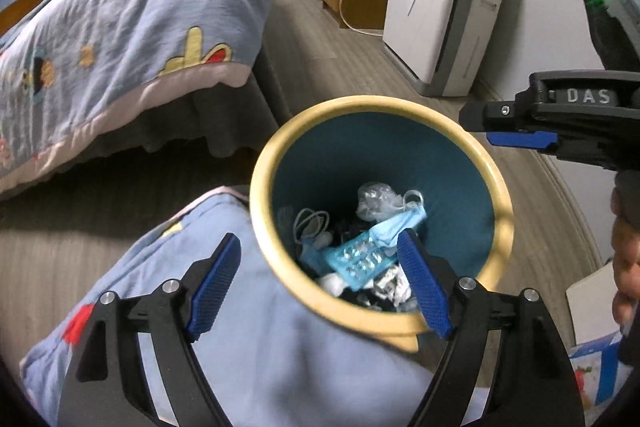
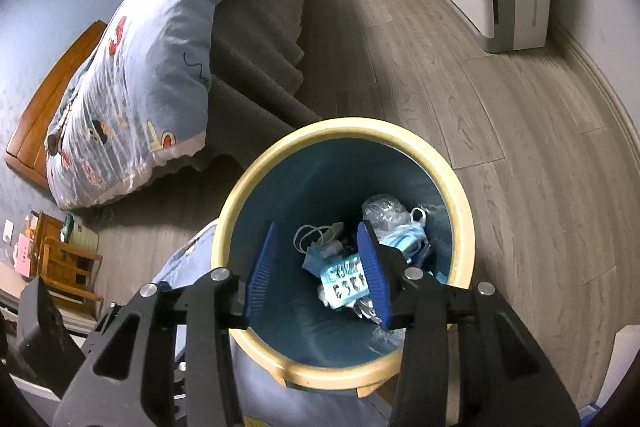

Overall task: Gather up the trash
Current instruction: 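Withdraw both open tools from above the bin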

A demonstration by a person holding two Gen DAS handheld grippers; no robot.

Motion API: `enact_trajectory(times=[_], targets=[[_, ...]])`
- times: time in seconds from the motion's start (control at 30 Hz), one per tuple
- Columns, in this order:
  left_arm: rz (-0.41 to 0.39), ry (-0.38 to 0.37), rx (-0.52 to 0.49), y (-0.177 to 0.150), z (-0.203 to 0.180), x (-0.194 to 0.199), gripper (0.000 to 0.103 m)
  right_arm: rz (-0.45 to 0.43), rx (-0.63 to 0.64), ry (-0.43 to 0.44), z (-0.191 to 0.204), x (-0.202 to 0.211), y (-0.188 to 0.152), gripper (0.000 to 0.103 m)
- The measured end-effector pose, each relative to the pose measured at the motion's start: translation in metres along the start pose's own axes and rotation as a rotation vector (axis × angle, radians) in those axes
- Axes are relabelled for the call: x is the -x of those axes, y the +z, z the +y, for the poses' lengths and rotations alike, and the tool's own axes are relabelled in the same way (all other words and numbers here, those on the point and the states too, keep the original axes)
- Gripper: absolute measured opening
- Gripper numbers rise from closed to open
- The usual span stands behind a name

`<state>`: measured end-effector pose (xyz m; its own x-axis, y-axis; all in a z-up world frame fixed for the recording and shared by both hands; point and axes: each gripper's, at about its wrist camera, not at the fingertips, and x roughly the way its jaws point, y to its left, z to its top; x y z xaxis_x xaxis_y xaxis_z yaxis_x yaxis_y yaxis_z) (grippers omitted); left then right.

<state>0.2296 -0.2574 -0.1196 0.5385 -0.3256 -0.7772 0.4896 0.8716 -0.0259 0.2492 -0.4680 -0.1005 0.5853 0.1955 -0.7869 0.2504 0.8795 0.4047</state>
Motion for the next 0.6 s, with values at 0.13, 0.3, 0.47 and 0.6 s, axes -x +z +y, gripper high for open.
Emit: enact_trajectory(times=[0.13, 0.3, 0.47, 0.6], targets=[[-0.014, -0.011, 0.025, -0.005, 0.002, 0.017, 0.084, 0.003, 0.059, -0.037, 0.004, 0.017, -0.009, 0.042], [-0.043, -0.007, 0.033, -0.017, -0.006, 0.050, 0.084, -0.014, 0.175, -0.089, 0.011, 0.054, -0.023, 0.042], [-0.077, -0.014, -0.006, -0.030, -0.017, 0.098, 0.086, -0.025, 0.213, -0.081, 0.010, 0.092, -0.044, 0.042], [-0.119, -0.002, -0.056, -0.038, -0.026, 0.140, 0.093, -0.066, 0.265, -0.106, 0.014, 0.124, -0.065, 0.062]])
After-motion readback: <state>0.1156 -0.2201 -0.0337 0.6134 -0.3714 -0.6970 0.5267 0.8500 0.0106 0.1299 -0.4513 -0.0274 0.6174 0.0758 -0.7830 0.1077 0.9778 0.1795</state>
